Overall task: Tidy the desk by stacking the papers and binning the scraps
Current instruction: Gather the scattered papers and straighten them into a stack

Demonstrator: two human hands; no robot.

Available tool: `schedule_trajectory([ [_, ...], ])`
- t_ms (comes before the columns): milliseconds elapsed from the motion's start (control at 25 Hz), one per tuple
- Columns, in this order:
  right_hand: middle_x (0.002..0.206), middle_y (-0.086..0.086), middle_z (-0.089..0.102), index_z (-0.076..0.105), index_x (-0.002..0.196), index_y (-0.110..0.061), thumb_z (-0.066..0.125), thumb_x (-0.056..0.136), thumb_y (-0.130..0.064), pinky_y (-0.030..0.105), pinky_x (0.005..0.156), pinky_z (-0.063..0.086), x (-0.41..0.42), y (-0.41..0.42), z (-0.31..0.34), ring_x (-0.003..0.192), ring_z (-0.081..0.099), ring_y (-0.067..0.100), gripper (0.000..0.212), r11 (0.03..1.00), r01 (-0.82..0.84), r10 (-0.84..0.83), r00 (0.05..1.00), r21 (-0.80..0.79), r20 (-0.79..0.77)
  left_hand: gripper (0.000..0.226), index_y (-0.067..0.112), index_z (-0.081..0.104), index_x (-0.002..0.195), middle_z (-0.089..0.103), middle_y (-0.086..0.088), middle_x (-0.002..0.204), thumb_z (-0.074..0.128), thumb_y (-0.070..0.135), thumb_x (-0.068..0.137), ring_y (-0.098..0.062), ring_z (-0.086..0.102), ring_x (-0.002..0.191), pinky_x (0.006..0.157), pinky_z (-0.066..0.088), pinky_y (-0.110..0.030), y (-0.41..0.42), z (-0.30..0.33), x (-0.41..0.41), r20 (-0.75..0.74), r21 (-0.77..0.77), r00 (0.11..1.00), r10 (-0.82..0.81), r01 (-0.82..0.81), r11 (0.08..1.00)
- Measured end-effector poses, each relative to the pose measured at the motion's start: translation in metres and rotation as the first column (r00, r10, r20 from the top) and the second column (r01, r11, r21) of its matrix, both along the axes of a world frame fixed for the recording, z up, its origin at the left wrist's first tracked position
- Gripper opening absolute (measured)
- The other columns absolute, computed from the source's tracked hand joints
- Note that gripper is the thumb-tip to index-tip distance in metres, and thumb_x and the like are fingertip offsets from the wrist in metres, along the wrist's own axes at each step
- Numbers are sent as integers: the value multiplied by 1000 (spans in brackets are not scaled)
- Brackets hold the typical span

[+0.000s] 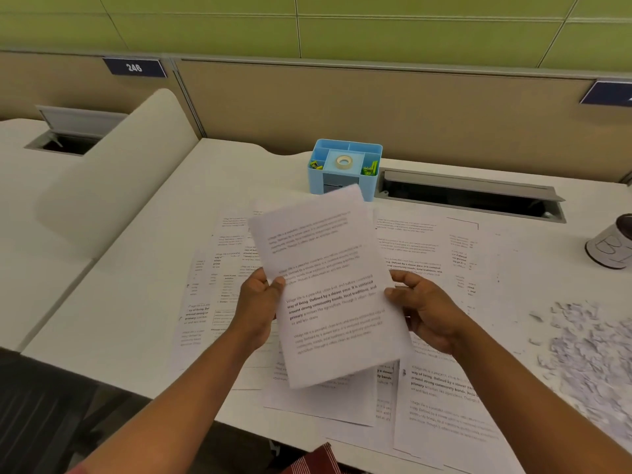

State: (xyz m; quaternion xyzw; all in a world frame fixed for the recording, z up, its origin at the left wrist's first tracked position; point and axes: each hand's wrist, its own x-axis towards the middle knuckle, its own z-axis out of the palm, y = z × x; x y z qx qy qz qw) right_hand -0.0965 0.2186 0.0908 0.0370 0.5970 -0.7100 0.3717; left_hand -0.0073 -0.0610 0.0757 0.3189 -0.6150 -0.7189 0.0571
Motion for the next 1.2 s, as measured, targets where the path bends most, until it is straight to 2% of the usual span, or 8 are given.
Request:
schedule_trajectory([
  [80,122,14,72,63,129,-10,63,95,-4,58,101,51,2,-6,-1,113,68,37,34,996,-86,86,996,12,17,21,20,65,120,77,1,111,56,11,103,-28,74,102,89,58,-55,0,0,1,29,-11,996,-90,90,996],
  [200,119,16,73,62,128,-7,61,96,-2,58,99,53,8,-16,-11,109,70,37,32,996,-70,70,997,48,20,23,21,65,121,77,0,111,56,10,102,-28,73,103,90,58,-54,2,-1,1,55,12,989,-136,135,991],
  [440,115,15,74,64,126,-8,60,97,-3,58,96,54,11,-19,-25,105,72,36,29,990,-72,75,997,117,-18,16,11,65,110,77,-9,108,65,4,96,-23,75,90,70,59,-37,-9,-3,-6,51,187,995,87,-95,978],
  [680,112,14,75,65,125,-10,59,98,-3,55,94,56,9,-28,-30,103,73,35,28,992,-44,49,998,117,-38,22,8,66,110,77,-11,106,69,-1,91,-26,75,94,78,60,-39,-15,-6,-9,30,181,986,164,-167,969],
  [800,110,12,76,66,123,-10,59,98,-1,49,90,59,6,-35,-34,100,74,31,28,993,50,-44,997,108,-59,27,6,63,122,77,-11,109,65,2,95,-29,75,99,80,62,-41,-17,-13,-6,152,178,988,-38,10,984],
  [960,104,5,78,67,116,-15,61,97,-1,38,74,63,-4,-43,-42,91,76,25,25,973,198,-192,980,117,-59,20,7,65,118,78,-8,106,64,6,98,-27,74,100,81,61,-40,-25,-20,4,346,194,877,-332,279,940],
  [1120,100,6,78,67,110,-16,60,97,1,36,66,62,-12,-59,-52,86,76,25,23,960,236,-234,972,150,-29,15,6,68,106,78,-10,98,73,9,92,-23,75,89,71,61,-34,-50,-18,0,432,79,830,-352,354,932],
  [1200,102,6,77,67,109,-16,61,96,1,37,68,62,-17,-70,-58,89,75,27,22,955,248,-250,968,160,-9,18,10,67,105,74,-8,103,76,12,90,-19,71,90,72,56,-31,-68,-23,-4,458,-122,858,-233,320,939],
])
